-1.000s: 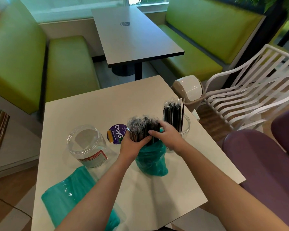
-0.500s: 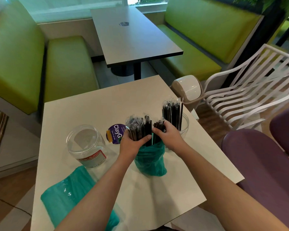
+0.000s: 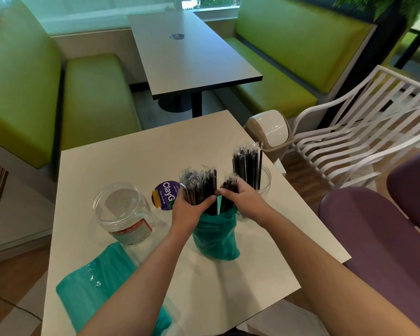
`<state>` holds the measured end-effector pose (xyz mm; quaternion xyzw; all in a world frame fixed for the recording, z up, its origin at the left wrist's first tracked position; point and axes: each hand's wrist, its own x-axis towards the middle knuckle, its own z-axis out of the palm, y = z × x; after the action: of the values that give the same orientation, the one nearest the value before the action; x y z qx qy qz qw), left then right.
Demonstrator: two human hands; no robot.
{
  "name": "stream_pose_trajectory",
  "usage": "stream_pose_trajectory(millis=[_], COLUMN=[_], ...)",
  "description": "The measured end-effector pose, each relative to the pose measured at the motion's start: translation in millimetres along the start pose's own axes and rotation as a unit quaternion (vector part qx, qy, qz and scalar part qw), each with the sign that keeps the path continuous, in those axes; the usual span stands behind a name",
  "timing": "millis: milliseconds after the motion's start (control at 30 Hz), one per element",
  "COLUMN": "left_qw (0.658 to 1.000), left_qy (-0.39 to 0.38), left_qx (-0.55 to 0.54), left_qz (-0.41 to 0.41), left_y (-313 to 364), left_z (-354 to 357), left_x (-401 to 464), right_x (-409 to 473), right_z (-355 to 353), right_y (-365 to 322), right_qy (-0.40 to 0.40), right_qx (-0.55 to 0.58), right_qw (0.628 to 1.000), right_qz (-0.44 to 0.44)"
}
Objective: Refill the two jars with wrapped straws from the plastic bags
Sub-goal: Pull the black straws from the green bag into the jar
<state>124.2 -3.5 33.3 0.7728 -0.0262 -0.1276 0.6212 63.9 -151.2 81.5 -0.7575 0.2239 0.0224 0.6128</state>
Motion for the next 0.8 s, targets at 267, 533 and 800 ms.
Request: stream_pose_trajectory(millis=[267,533,800], left_qw=[1.000,0.999,0.999], left_qy=[0.011,0.011,0.004], left_qx=[0.004,0.027,0.033], left_qz=[0.003,0.021,0.019], left_y=[4,10,14], left_z=[3,7,10], left_x=[1,4,4], right_x=[-4,-6,-10], right_z=[-1,-24,-40], right_y=[-15,-55,-72], right_qy=[0.040,0.105,0.121], right_qx=[-0.054,-0.116,-0.090], right_qw=[0.997,0.980,0.979], right_qz=[-0.044,-0.122,-0.137])
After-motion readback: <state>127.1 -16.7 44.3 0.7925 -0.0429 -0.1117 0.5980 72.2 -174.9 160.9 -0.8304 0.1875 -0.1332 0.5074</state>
